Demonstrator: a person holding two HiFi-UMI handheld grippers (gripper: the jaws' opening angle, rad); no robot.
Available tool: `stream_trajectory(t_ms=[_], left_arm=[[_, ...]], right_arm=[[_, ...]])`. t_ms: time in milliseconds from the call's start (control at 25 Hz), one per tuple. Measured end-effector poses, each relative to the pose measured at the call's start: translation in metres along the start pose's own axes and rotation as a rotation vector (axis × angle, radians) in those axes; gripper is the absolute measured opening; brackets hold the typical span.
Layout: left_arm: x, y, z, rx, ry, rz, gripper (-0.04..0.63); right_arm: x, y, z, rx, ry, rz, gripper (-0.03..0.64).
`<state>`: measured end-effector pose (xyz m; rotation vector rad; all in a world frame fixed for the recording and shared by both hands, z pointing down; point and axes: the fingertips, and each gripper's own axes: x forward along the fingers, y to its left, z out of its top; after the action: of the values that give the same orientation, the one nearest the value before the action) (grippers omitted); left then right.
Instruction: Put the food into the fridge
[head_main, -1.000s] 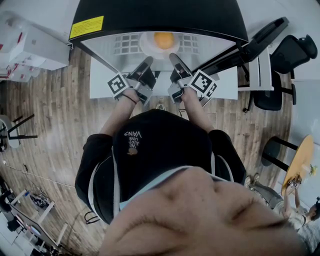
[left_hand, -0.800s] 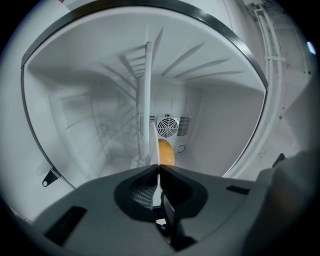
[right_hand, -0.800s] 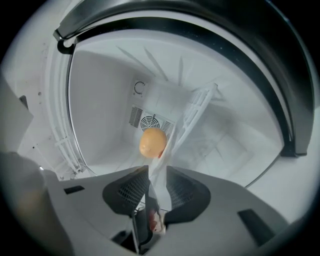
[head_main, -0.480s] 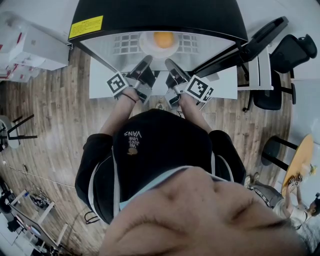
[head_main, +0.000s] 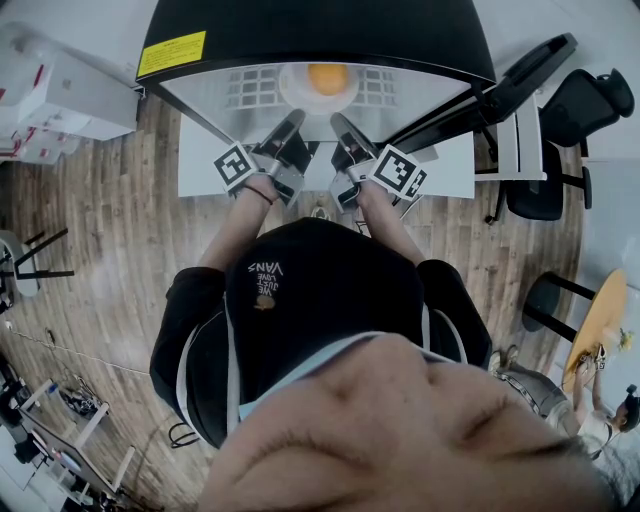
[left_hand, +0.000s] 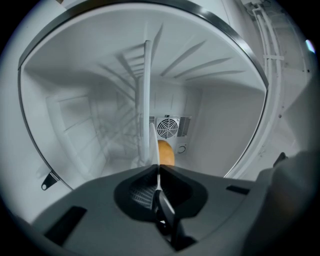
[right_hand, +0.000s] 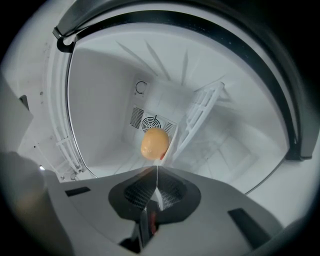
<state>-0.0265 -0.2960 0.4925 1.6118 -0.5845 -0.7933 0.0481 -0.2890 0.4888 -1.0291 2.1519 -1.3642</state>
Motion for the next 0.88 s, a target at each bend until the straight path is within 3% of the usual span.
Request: stream_trajectory(t_ms=[880], left_arm=[[0.005, 0.000, 0.006, 0.010, -0.011, 0.008, 0.025]], right_arm=[[0.014, -0.005, 0.013, 0.008, -0.007, -0.008, 0.015]])
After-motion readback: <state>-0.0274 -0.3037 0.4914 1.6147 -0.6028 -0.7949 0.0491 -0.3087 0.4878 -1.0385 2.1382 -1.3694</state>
